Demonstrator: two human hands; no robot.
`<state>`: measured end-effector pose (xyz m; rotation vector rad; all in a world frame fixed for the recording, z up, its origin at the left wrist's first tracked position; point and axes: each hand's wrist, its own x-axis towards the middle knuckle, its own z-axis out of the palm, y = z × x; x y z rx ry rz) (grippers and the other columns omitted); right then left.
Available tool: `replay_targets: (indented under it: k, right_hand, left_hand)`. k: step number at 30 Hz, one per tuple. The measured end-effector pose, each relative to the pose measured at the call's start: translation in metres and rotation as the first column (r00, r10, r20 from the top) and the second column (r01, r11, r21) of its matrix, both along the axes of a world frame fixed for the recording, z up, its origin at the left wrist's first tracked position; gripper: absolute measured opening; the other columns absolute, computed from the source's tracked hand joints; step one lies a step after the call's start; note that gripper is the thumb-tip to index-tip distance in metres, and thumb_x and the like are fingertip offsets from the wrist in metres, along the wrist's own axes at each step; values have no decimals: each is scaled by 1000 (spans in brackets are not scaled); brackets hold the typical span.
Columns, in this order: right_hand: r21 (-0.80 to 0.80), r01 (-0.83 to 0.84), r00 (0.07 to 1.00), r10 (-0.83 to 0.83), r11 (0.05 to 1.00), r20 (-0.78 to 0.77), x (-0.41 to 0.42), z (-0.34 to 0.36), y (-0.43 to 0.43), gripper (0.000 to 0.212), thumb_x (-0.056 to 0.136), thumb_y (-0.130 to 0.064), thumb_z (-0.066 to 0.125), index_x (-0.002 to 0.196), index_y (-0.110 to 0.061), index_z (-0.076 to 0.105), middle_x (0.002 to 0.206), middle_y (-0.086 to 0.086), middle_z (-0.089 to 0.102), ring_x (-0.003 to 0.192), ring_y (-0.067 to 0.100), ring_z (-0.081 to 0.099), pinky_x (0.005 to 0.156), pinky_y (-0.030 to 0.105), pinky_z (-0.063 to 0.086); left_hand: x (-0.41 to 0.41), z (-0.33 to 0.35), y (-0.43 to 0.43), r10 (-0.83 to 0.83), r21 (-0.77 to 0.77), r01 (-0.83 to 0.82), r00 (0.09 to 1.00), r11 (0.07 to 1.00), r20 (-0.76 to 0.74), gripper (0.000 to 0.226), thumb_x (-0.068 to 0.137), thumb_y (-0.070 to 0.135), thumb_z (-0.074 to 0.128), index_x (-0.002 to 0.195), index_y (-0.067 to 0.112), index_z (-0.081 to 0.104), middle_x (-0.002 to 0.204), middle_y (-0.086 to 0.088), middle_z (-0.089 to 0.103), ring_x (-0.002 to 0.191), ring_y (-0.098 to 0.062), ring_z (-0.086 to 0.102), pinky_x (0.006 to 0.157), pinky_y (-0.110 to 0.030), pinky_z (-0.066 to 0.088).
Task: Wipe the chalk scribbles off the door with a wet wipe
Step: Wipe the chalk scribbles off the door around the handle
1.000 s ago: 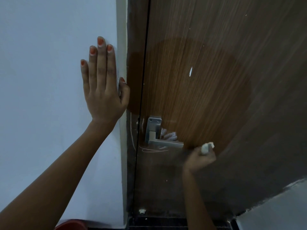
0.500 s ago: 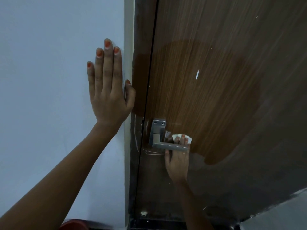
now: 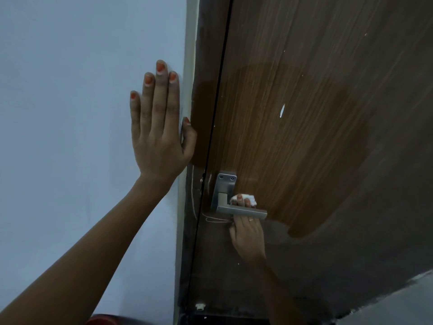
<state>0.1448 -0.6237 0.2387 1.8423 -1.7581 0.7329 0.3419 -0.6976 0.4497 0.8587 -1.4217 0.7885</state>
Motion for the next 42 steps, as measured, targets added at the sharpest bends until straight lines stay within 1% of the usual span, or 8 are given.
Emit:
replay_targets:
  k: [5, 11, 17, 22, 27, 33, 36, 42]
  right_hand:
    - [-37, 3, 1000, -3, 999, -12, 9, 36, -17, 64, 96, -27, 25, 147, -9, -9, 155, 4, -18, 143, 19, -10, 116, 38, 1]
    - [223, -32, 993, 6, 974, 114, 15, -11, 5, 63, 68, -19, 71, 126, -7, 51, 122, 13, 61, 117, 28, 55, 101, 36, 39]
    - [400, 9, 988, 53, 916, -144, 12, -55, 28, 52, 78, -26, 59, 128, -14, 51, 138, 0, 45, 137, 11, 25, 113, 35, -1]
    - [231, 204, 979, -204, 951, -28, -12, -45, 30, 49, 84, -29, 35, 119, -7, 60, 126, 13, 59, 119, 27, 53, 110, 38, 27]
    - [173, 339, 851, -380, 925, 362, -2, -32, 13, 57, 88, -38, 42, 125, 4, 49, 138, 29, 41, 133, 33, 26, 105, 46, 22]
    - [275, 36, 986, -79, 961, 148, 36, -47, 9, 61, 80, -32, 69, 131, -7, 48, 135, 16, 51, 130, 29, 33, 112, 39, 18]
    - [227, 72, 994, -88, 971, 60, 17, -49, 17, 47, 86, -32, 50, 128, -10, 51, 133, 11, 54, 125, 27, 46, 114, 32, 12]
    - [56, 266, 889, -267, 962, 371, -1, -14, 6, 52, 90, -33, 50, 127, 3, 49, 139, 27, 41, 133, 37, 24, 106, 50, 20]
  left_hand:
    - [0, 0, 0, -3, 3, 3, 1000, 1000, -3, 54, 88, 13, 50, 136, -1, 31, 134, -28, 45, 129, -35, 30, 116, -32, 5]
    - [0, -1, -1, -6, 6, 6, 1000, 1000, 1, 54, 88, 13, 49, 136, -1, 31, 134, -28, 45, 129, -35, 31, 116, -33, 7]
    - [0, 0, 0, -6, 1, 6, 1000, 1000, -4, 54, 87, 13, 50, 136, -1, 32, 134, -28, 45, 128, -36, 32, 116, -33, 7]
    - [0, 0, 1, -8, -1, 8, 1000, 1000, -4, 55, 87, 11, 51, 136, -1, 31, 134, -28, 46, 128, -35, 31, 116, -32, 7]
    - [-1, 1, 0, 6, -5, -6, 1000, 1000, -15, 55, 86, 10, 54, 135, -2, 33, 133, -28, 46, 128, -36, 32, 116, -32, 6]
    - [-1, 0, 0, 8, -7, -8, 1000, 1000, -8, 53, 87, 12, 52, 135, -2, 35, 133, -28, 47, 127, -38, 35, 116, -32, 8]
    - [-1, -1, 0, 9, -6, -9, 1000, 1000, -9, 53, 87, 12, 51, 136, -2, 33, 134, -28, 46, 127, -36, 33, 116, -32, 7]
    - [-1, -2, -2, 11, -11, -11, 1000, 1000, -16, 54, 88, 12, 50, 136, -2, 33, 134, -28, 45, 129, -36, 31, 116, -32, 6]
